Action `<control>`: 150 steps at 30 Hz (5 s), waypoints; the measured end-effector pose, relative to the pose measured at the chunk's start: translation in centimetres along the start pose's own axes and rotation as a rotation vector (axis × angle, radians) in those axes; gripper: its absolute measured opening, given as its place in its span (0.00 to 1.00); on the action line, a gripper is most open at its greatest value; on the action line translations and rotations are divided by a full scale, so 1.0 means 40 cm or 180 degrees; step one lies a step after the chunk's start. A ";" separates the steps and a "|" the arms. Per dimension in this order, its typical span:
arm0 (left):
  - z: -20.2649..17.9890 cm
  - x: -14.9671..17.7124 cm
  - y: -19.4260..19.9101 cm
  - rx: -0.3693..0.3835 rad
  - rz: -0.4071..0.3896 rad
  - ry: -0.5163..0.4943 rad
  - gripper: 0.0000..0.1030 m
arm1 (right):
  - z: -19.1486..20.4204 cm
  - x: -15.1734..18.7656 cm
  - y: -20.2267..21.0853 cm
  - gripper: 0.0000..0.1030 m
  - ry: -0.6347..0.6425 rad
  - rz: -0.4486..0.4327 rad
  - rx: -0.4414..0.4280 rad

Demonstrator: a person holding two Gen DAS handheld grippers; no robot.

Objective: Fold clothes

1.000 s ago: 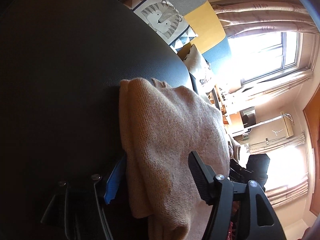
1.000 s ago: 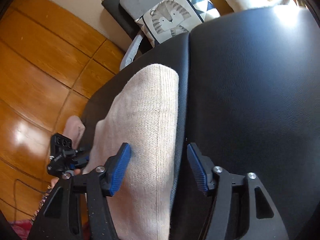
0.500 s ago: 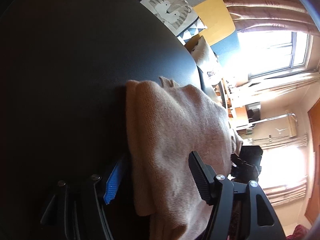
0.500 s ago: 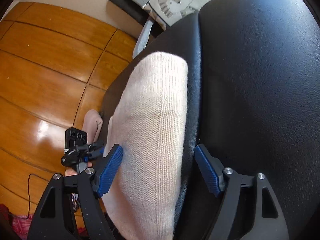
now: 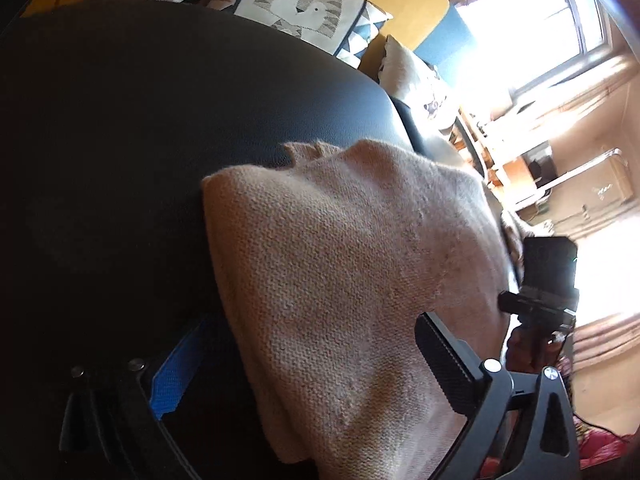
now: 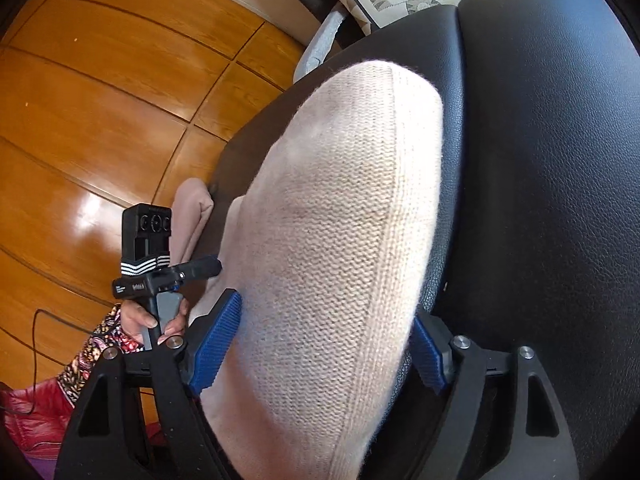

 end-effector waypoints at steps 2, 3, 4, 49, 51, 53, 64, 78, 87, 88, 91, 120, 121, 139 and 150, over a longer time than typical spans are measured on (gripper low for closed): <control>-0.015 -0.003 -0.004 -0.0182 0.0029 -0.0209 0.99 | 0.005 -0.004 -0.010 0.79 -0.0073 -0.0040 0.0043; -0.022 -0.004 -0.004 -0.0224 0.0028 -0.0269 0.99 | 0.005 -0.004 -0.010 0.79 -0.0115 -0.0064 0.0061; -0.030 -0.005 -0.003 -0.0220 0.0018 -0.0310 0.98 | 0.006 -0.006 -0.009 0.79 -0.0143 -0.0087 0.0080; 0.492 -0.004 0.970 -0.0124 -0.2195 0.0770 0.28 | 0.975 -0.266 -0.678 0.44 0.1170 0.0719 -0.0792; 0.581 0.002 1.052 -0.0300 -0.2340 0.0891 0.28 | 1.060 -0.282 -0.785 0.44 0.1269 0.0818 -0.0873; 0.669 0.016 1.129 -0.0480 -0.2455 0.1004 0.28 | 1.135 -0.295 -0.895 0.44 0.1358 0.0918 -0.0931; 1.139 0.113 1.177 -0.1005 -0.2388 0.1904 0.29 | 1.178 -0.295 -1.389 0.45 0.1409 0.1285 -0.0617; 1.249 0.231 1.130 -0.0829 -0.2906 0.2415 0.36 | 1.152 -0.423 -1.330 0.68 0.1199 0.0563 -0.0755; 1.059 0.179 1.226 -0.2147 -0.3062 0.1682 0.30 | 1.180 -0.266 -1.252 0.32 0.2475 0.0410 -0.0333; 1.047 0.135 1.202 -0.2216 -0.2923 0.1515 0.30 | 1.180 -0.261 -1.273 0.32 0.2574 0.0365 -0.0174; 1.072 0.088 1.126 -0.2611 -0.2478 0.1339 0.30 | 1.168 -0.254 -1.332 0.34 0.2767 0.0276 0.0279; 0.701 0.363 1.139 -0.3118 -0.2372 0.2311 0.32 | 1.032 0.043 -0.892 1.00 0.2691 -0.0283 0.1011; 0.679 0.366 1.138 -0.3129 -0.2367 0.2277 0.32 | 1.042 0.056 -0.883 1.00 0.2764 -0.0291 0.1048; 0.565 0.375 1.204 -0.3481 -0.2220 0.2075 0.32 | 1.117 0.113 -0.811 1.00 0.2887 -0.0465 0.1045; 0.573 0.354 1.163 -0.3680 -0.2051 0.2054 0.32 | 1.078 0.096 -0.820 1.00 0.2833 -0.0499 0.1193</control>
Point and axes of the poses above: each gripper's, at about its wrist camera, not at the fingertips, and y roughly against the way its jaws point, z to its left, x to its underside, the point moved 10 cm from there along -y, roughly the way its jaws point, and after that the axes turned 5 degrees about -y, right-handed, at the moved point
